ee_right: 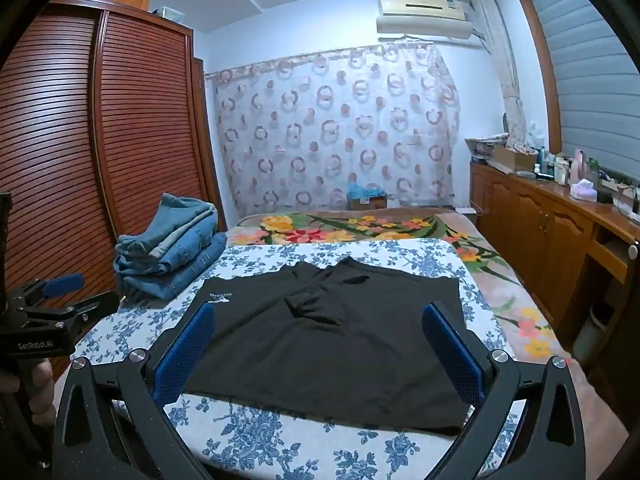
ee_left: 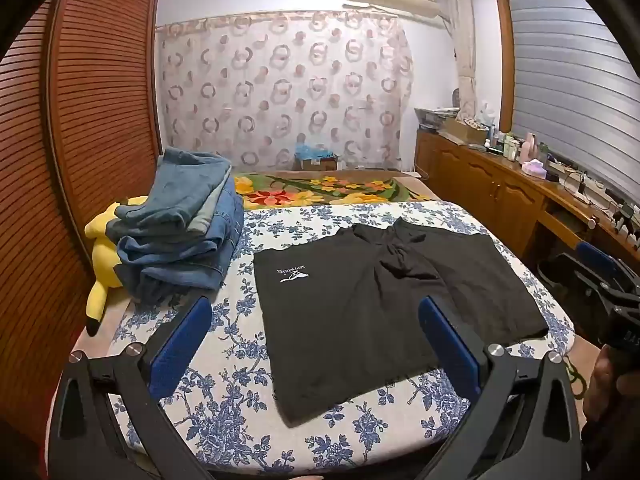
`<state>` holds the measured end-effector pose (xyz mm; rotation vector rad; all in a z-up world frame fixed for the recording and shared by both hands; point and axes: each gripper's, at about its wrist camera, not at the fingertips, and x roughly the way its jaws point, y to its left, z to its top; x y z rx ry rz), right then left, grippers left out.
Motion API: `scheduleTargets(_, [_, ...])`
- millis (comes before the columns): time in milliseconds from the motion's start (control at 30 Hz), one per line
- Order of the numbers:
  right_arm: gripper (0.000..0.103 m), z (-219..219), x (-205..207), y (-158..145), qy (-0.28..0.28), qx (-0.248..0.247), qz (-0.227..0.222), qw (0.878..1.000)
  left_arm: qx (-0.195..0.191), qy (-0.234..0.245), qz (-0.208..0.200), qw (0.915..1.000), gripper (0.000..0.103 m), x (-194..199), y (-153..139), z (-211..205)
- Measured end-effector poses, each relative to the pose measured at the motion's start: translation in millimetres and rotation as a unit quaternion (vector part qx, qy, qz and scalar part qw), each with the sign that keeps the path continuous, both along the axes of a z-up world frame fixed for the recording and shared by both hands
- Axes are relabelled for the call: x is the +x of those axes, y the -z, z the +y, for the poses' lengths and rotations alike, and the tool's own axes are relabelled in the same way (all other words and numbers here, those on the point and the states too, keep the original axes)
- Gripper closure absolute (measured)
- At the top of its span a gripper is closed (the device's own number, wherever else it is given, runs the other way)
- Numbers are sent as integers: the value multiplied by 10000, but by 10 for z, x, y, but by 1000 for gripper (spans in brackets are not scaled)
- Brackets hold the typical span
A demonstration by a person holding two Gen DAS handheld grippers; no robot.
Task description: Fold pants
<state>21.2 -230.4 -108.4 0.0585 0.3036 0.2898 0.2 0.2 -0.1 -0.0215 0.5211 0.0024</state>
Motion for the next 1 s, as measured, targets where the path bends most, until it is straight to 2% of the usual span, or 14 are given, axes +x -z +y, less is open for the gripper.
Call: scheduleTargets(1000, [0,12,-26,4,21,12,-9,10000,22,-8,-50,10000,0,-2,-19,23])
